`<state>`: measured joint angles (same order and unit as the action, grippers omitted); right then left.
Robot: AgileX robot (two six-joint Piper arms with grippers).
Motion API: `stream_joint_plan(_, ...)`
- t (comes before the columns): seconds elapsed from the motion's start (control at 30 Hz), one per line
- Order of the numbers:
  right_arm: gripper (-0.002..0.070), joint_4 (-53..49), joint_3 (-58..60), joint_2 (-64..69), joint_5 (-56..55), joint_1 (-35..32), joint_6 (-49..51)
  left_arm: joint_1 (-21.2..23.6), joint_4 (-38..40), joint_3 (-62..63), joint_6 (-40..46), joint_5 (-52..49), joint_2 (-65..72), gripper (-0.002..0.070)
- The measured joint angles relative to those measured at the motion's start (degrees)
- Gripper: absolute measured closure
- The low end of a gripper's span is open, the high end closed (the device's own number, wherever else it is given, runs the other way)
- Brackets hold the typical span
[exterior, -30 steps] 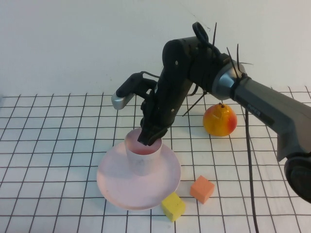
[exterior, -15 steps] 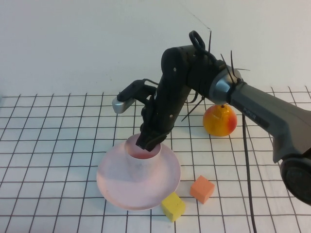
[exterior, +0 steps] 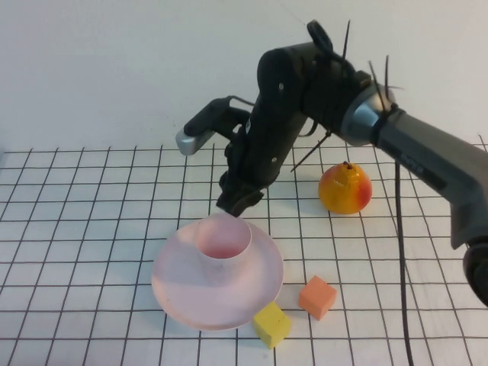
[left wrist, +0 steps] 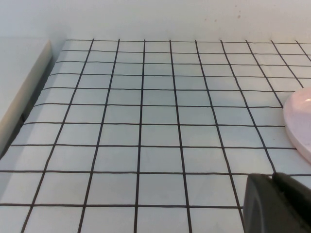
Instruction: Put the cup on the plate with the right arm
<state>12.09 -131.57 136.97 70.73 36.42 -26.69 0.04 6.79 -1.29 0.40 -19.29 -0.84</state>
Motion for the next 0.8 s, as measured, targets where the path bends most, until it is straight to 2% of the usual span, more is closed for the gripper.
stream_joint_plan(0.43,0.0415,-6.83,0.0,-20.71,0.91,0.0,-0.82,0.0,0.0,0.0,0.0,0.0,0.0,0.0678)
stream_joint_plan(0.8,0.058,-21.88,-0.42,-37.28,0.91,0.0,-0.83,0.0,0.0,0.0,0.0,0.0,0.0,0.0678)
